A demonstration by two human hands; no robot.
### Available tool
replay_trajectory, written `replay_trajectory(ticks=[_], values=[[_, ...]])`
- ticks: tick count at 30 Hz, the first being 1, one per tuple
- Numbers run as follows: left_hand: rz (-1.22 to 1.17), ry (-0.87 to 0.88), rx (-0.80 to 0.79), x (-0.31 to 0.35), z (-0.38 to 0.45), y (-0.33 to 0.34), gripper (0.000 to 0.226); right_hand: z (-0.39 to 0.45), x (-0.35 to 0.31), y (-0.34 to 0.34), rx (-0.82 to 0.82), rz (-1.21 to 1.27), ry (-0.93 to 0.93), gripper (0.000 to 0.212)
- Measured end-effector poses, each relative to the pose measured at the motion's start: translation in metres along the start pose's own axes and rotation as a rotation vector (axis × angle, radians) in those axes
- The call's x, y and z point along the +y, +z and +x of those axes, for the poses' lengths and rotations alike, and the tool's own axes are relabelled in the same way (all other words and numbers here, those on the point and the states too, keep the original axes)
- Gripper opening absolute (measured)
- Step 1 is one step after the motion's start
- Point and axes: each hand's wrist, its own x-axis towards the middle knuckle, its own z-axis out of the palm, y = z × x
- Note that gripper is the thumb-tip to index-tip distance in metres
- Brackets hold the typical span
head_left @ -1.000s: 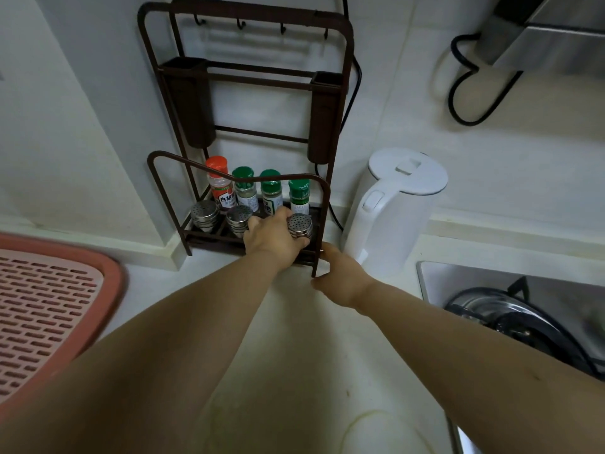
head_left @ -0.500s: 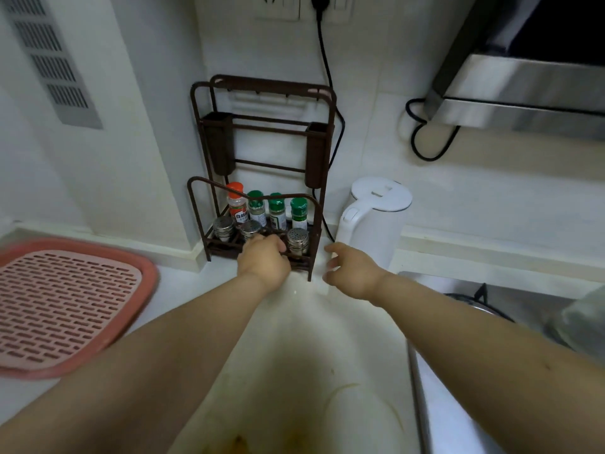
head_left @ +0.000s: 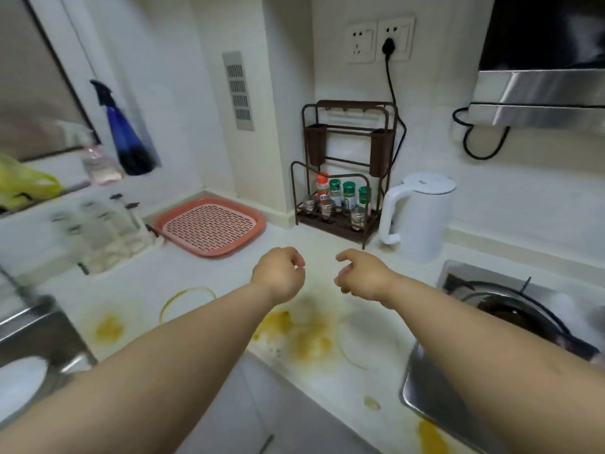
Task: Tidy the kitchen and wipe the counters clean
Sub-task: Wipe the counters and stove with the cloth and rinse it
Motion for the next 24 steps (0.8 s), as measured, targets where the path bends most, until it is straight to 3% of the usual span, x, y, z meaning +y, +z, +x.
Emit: replay_trajectory(ticks=[7, 15, 24], values=[[0.017, -0.179, 0.075, -0.043, -0.117, -0.039, 0.021, -0.058, -0.038, 0.060, -0.153, -0.030, -0.102, 0.045], [-0.009, -0.356, 0.176, -0.119, -0.228, -0.097, 0.022, -0.110, -0.099, 0.153, -0.341, -0.136, -0.233, 0.025], [-0.063, -0.639, 0.353, -0.252, -0.394, -0.200, 0.011, -0.189, -0.213, 0.316, -0.533, -0.220, -0.406, 0.014]])
